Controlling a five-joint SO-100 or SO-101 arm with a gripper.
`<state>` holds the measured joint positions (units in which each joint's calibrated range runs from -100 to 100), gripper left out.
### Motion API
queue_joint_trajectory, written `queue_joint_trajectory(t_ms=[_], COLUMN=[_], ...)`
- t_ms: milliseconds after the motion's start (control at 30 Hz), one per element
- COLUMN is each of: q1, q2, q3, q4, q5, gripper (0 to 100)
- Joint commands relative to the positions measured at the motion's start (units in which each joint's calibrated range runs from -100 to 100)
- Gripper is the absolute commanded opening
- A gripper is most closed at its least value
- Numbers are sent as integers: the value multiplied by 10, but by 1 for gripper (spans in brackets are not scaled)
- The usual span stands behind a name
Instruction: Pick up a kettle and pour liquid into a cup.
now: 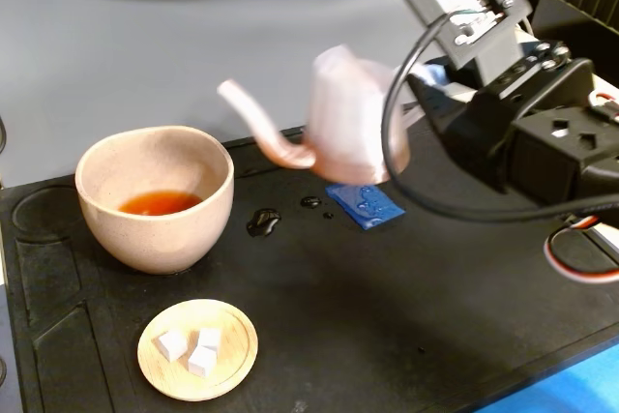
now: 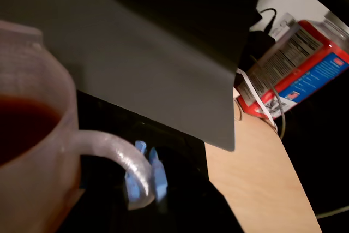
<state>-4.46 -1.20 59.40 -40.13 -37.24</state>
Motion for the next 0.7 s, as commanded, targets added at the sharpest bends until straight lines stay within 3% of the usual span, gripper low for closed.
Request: queue_joint_trajectory(t_ms=[0, 67, 133, 200, 667], q1=[19, 17, 22, 22, 23], q2=[-19, 23, 96, 147, 318], q3=[19, 10, 10, 9, -157], q4=[-16, -18, -120, -158, -163], q5=[-3, 1, -2, -2, 20], gripper=[1, 1, 1, 1, 1])
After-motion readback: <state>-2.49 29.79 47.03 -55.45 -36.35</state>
